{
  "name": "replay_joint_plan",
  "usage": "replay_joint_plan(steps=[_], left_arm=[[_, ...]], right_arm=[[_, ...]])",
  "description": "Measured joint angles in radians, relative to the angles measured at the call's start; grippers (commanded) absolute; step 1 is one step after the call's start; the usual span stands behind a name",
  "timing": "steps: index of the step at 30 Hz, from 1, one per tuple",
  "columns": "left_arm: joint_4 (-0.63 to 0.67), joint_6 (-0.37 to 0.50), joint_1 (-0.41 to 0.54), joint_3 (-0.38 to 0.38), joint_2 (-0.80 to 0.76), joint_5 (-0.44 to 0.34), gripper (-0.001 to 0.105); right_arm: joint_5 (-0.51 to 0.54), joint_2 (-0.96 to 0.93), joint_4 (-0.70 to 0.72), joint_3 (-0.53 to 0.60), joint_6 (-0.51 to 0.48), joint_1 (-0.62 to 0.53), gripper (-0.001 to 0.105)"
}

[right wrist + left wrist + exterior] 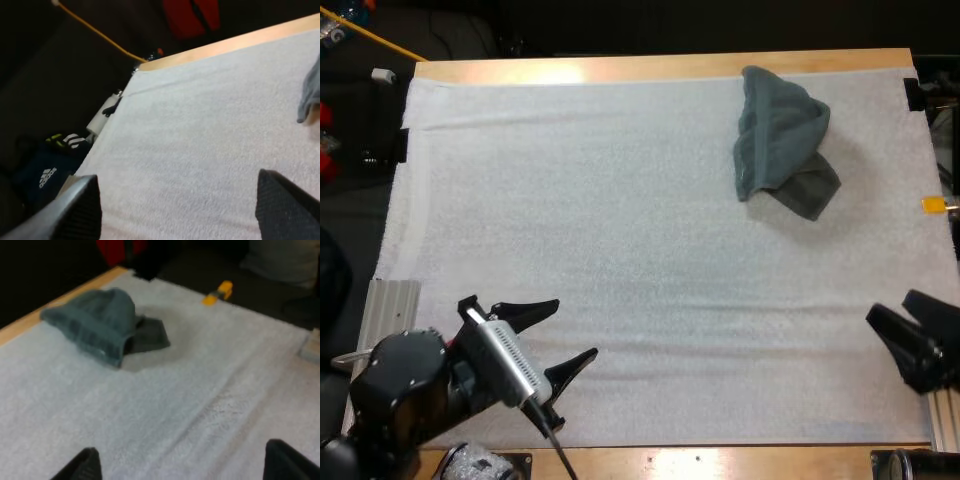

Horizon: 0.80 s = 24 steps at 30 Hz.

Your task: Pick towel from pile, fold and stack

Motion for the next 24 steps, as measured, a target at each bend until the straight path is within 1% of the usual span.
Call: replay_joint_plan(steps=[3, 6, 8, 11, 13, 15, 19, 21, 24], left_arm=[[-0.019, 0.000, 0.000, 0.000, 0.018, 0.001, 0.063], [-0.051, 0.000, 0.000, 0.000, 0.028, 0.001, 0.063], [-0.063, 0.000, 0.000, 0.000, 0.031, 0.000, 0.063], [-0.068, 0.000, 0.000, 0.000, 0.031, -0.029, 0.063], [-0.068, 0.000, 0.000, 0.000, 0.031, -0.046, 0.063], [-0.068, 0.000, 0.000, 0.000, 0.031, -0.050, 0.063], [-0.068, 0.000, 0.000, 0.000, 0.031, -0.050, 0.063], [-0.068, 0.000, 0.000, 0.000, 0.031, -0.050, 0.063], [-0.068, 0.000, 0.000, 0.000, 0.031, -0.050, 0.063]], right_arm=[[0.020, 0.073, -0.059, -0.001, 0.046, 0.000, 0.063], [0.078, 0.154, -0.125, -0.001, 0.102, 0.000, 0.063], [0.089, 0.206, -0.164, -0.001, 0.131, 0.000, 0.063], [0.103, 0.292, -0.197, -0.001, 0.166, 0.018, 0.063], [0.111, 0.347, -0.210, -0.001, 0.173, 0.053, 0.063], [0.154, 0.410, -0.234, -0.001, 0.176, 0.101, 0.063], [0.322, 0.535, -0.308, -0.001, 0.231, 0.208, 0.063], [0.369, 0.598, -0.358, -0.001, 0.253, 0.249, 0.063], [0.388, 0.704, -0.427, -0.001, 0.303, 0.284, 0.063]])
